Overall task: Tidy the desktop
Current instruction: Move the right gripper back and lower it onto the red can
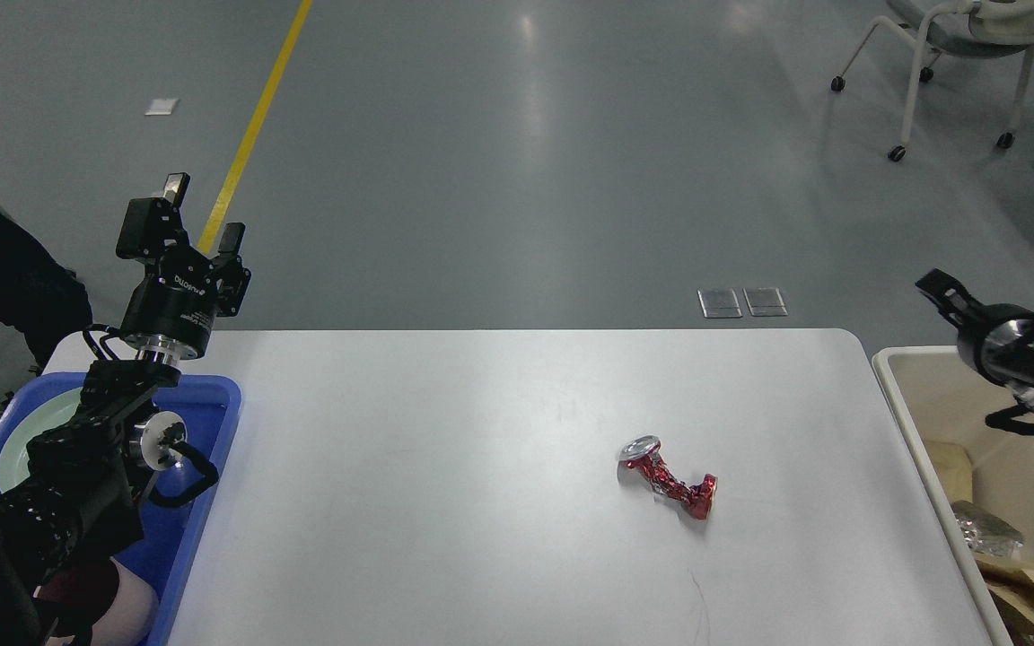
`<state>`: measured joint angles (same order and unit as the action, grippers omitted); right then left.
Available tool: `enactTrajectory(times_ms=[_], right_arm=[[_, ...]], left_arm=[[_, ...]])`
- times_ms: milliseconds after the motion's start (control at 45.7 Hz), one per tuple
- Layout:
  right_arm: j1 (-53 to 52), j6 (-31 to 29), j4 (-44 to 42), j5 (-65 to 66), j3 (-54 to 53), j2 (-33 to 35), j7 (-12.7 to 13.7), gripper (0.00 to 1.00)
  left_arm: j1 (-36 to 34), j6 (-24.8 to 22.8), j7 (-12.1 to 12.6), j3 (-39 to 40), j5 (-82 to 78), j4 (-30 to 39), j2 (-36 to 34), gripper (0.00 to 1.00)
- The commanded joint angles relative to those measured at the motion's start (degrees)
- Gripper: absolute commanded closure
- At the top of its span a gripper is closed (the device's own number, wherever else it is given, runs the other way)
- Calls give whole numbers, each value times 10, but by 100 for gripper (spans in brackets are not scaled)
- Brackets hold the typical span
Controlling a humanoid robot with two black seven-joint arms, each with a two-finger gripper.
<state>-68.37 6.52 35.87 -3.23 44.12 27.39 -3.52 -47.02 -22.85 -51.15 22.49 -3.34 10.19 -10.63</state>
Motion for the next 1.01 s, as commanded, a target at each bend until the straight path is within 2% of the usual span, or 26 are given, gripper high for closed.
enactTrajectory(times_ms=[0, 175, 241, 372, 482, 635, 810, 985], right_arm=[[-35, -43, 33, 6, 82, -62, -1, 0], [-98, -57, 88, 37, 195, -121, -5, 0], [-120, -68, 115, 86, 204, -131, -5, 0], [-174, -127, 193, 188, 204, -136, -4, 0], [-210, -156, 242, 219, 203, -146, -4, 0], [-242, -198, 297, 232, 203, -165, -2, 0], [-249, -239, 299, 215, 178, -172, -1, 0], [-211, -270, 284, 113, 167, -168, -1, 0]], left_arm=[[0, 0, 0, 0, 0, 0, 0, 4], [0, 0, 0, 0, 0, 0, 0, 4], [0, 0, 0, 0, 0, 0, 0, 4], [0, 0, 1, 0, 0, 0, 0, 4], [0, 0, 0, 0, 0, 0, 0, 4], [0, 0, 0, 0, 0, 0, 0, 4], [0, 0, 0, 0, 0, 0, 0, 4], [0, 0, 0, 0, 0, 0, 0, 4]])
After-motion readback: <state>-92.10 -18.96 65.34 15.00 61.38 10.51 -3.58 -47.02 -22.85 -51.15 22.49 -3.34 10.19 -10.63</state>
